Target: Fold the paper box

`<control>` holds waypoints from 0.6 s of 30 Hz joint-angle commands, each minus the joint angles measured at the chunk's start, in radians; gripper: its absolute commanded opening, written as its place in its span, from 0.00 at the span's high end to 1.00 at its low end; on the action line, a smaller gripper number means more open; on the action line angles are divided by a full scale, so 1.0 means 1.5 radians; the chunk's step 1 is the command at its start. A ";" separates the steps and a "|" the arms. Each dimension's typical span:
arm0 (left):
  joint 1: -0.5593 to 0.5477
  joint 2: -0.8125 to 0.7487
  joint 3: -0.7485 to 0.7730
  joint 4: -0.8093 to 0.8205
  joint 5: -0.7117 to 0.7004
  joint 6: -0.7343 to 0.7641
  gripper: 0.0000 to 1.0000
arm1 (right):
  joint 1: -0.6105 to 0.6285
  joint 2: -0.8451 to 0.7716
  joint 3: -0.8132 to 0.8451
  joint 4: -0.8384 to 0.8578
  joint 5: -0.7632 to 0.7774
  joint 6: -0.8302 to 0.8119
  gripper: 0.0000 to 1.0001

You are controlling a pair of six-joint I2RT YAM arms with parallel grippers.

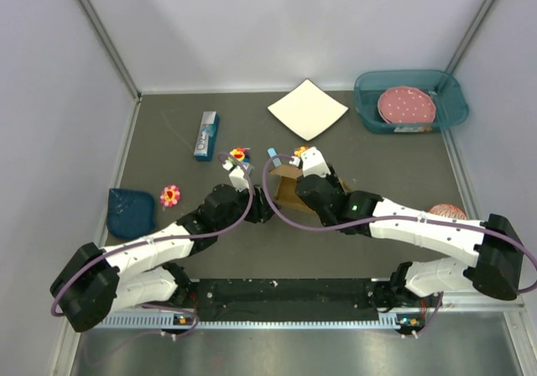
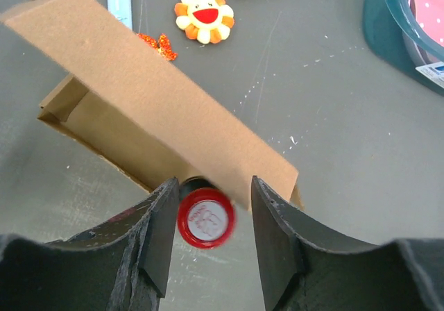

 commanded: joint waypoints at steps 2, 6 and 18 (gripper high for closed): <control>-0.002 0.000 0.002 0.038 0.009 -0.003 0.49 | 0.008 0.006 0.042 0.002 0.022 0.006 0.52; -0.002 0.005 0.004 0.042 0.015 -0.007 0.49 | 0.007 0.016 0.054 -0.012 0.026 0.014 0.47; -0.011 0.008 0.010 0.030 0.008 0.003 0.48 | 0.019 -0.061 0.069 -0.033 0.020 0.027 0.47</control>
